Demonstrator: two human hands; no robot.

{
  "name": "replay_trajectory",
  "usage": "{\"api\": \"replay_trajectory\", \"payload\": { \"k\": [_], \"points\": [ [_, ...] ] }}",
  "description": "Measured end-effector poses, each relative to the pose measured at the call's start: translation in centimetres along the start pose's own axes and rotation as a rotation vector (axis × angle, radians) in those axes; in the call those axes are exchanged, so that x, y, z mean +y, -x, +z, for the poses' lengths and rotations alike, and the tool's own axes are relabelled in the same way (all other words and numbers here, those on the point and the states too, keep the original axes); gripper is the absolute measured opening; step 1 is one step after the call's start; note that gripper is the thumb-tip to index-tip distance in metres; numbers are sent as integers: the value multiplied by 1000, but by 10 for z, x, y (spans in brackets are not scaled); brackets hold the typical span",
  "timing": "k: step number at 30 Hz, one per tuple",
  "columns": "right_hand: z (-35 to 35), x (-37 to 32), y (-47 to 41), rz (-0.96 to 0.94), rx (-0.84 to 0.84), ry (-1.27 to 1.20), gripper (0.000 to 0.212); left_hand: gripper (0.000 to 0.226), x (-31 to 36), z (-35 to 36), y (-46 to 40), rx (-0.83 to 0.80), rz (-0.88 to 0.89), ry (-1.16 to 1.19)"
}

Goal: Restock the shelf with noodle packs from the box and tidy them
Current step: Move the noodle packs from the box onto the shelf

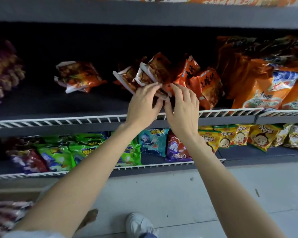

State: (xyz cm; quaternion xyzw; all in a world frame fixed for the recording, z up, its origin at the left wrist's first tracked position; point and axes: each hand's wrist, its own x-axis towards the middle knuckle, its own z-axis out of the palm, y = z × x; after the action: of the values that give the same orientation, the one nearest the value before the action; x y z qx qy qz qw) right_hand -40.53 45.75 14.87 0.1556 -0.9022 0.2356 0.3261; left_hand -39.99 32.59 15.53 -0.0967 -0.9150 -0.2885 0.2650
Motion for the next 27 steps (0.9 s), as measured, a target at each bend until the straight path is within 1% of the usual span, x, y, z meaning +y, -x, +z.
{"api": "replay_trajectory", "payload": {
  "k": [2, 4, 6, 8, 11, 12, 14, 17, 19, 22, 25, 27],
  "points": [
    [3, -40, 16, -111, 20, -94, 31, 32, -17, -40, 36, 64, 18, -46],
    [11, -85, 36, -185, -50, -211, 22, 25, -42, -86, 81, 130, 0, -108],
    [25, -133, 59, -239, -155, -300, 18, 23, -73, -133, 134, 190, -76, -167],
    [45, -180, 85, -316, -280, -379, 21, 25, -106, -176, 192, 223, -240, -205],
    [77, -244, 126, -465, -524, -444, 21, 30, -152, -230, 284, 234, -581, -254],
    [88, -263, 139, -524, -626, -432, 19, 29, -167, -242, 313, 207, -688, -266],
    [112, -298, 164, -634, -833, -356, 25, 25, -198, -261, 366, 108, -883, -292],
    [149, -343, 197, -744, -1049, -283, 38, 36, -234, -274, 422, -19, -1119, -242],
    [175, -365, 212, -812, -1120, -240, 48, 46, -254, -280, 442, -40, -1206, -282],
    [207, -395, 224, -832, -1183, -260, 60, 54, -284, -292, 461, 47, -1255, -390],
    [232, -431, 236, -828, -1179, -342, 62, 56, -312, -306, 483, 186, -1268, -501],
    [248, -455, 245, -884, -1145, -361, 61, 60, -329, -314, 497, 193, -1281, -530]
  ]
}}
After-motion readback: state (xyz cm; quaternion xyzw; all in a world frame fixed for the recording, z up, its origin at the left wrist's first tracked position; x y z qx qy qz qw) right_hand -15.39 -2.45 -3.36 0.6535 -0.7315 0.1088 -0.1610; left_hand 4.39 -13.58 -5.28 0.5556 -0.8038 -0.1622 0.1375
